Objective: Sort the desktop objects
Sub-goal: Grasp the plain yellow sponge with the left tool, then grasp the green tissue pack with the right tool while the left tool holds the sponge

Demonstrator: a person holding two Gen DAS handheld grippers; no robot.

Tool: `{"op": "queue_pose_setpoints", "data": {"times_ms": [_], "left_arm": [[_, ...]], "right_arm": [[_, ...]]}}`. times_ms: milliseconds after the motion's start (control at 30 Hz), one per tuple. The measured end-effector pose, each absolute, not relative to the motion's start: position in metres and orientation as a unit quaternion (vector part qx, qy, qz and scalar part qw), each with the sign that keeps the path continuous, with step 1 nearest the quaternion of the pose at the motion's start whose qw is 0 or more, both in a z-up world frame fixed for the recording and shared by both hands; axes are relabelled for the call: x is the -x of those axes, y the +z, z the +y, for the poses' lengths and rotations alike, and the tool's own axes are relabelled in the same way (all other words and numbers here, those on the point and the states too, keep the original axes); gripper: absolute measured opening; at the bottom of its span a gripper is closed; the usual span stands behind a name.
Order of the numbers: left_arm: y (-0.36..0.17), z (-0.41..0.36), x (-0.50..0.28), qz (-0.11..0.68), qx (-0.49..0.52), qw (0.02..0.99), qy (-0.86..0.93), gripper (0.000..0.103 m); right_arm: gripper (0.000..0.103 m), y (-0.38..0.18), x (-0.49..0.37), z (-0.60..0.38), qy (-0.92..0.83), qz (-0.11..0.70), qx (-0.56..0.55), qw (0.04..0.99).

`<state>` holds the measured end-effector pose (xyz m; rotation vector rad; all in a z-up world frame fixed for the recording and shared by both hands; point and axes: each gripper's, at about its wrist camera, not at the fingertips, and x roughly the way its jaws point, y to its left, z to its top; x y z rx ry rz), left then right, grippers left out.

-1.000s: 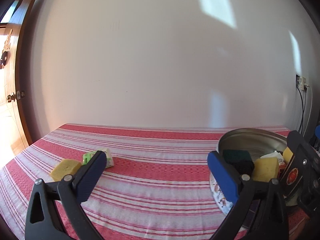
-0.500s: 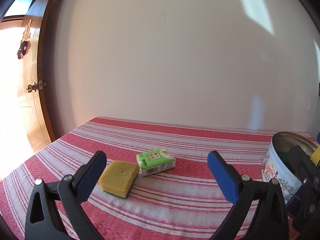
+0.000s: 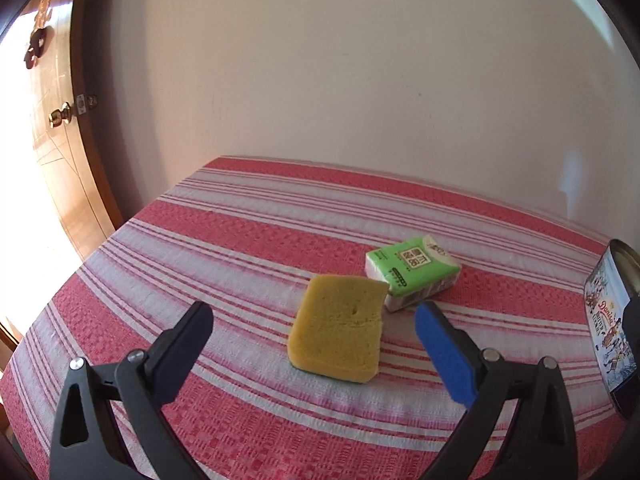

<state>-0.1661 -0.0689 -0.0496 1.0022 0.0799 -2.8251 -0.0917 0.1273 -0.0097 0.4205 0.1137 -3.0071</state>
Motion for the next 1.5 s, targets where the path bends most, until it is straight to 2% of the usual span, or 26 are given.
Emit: {"op": "queue_pose_setpoints", "data": {"times_ms": [133,233,333,400,467,500,533,667,800,1000,1233,1333,1400,1467,1500], "left_arm": [[-0.062,-0.056,0.191,-0.008,-0.383,0.079,-0.92,0.102],[-0.07,-0.058,0.203,-0.004,-0.412,0.081,-0.907,0.1],[-0.081,-0.071,0.211,0.04,-0.448,0.06,-0.891,0.091],[-0.078,-0.08,0.208,0.066,-0.434,0.052,-0.897,0.083],[-0.076,-0.082,0.206,0.073,-0.428,0.052,-0.899,0.064],[-0.076,-0.082,0.205,0.073,-0.426,0.046,-0.901,0.06],[-0.075,-0.08,0.203,0.072,-0.424,0.036,-0.902,0.051],[-0.07,-0.086,0.195,0.108,-0.398,0.023,-0.911,0.051],[-0.054,-0.108,0.176,0.159,-0.331,0.04,-0.929,0.051],[-0.025,-0.096,0.148,0.069,-0.229,0.122,-0.963,0.051],[-0.015,-0.101,0.144,0.092,-0.236,0.127,-0.959,0.051],[-0.009,-0.101,0.141,0.101,-0.242,0.128,-0.956,0.051],[-0.021,-0.111,0.155,0.099,-0.243,0.128,-0.956,0.051],[-0.022,-0.109,0.155,0.094,-0.244,0.127,-0.957,0.051],[-0.022,-0.107,0.155,0.092,-0.245,0.126,-0.957,0.051]], "right_arm": [[0.102,-0.01,0.091,0.14,-0.987,0.01,-0.149,0.055],[0.102,-0.009,0.097,0.141,-0.985,-0.002,-0.159,0.061],[0.102,-0.008,0.096,0.138,-0.985,-0.002,-0.159,0.065],[0.102,-0.007,0.096,0.138,-0.984,0.003,-0.161,0.069],[0.102,-0.008,0.098,0.136,-0.984,0.008,-0.164,0.07],[0.102,-0.008,0.099,0.136,-0.983,0.01,-0.167,0.071],[0.102,-0.008,0.101,0.136,-0.983,0.012,-0.171,0.072],[0.102,-0.011,0.112,0.131,-0.975,0.024,-0.201,0.087],[0.102,-0.015,0.132,0.118,-0.969,0.031,-0.225,0.096],[0.102,-0.027,0.186,0.08,-0.945,0.063,-0.29,0.138],[0.102,-0.046,0.242,0.032,-0.913,0.115,-0.359,0.155],[0.102,-0.057,0.258,0.016,-0.898,0.146,-0.394,0.133],[0.102,-0.061,0.263,0.011,-0.888,0.148,-0.409,0.146],[0.093,-0.059,0.263,0.012,-0.89,0.142,-0.408,0.149],[0.082,-0.059,0.263,0.014,-0.888,0.133,-0.409,0.161]]}}
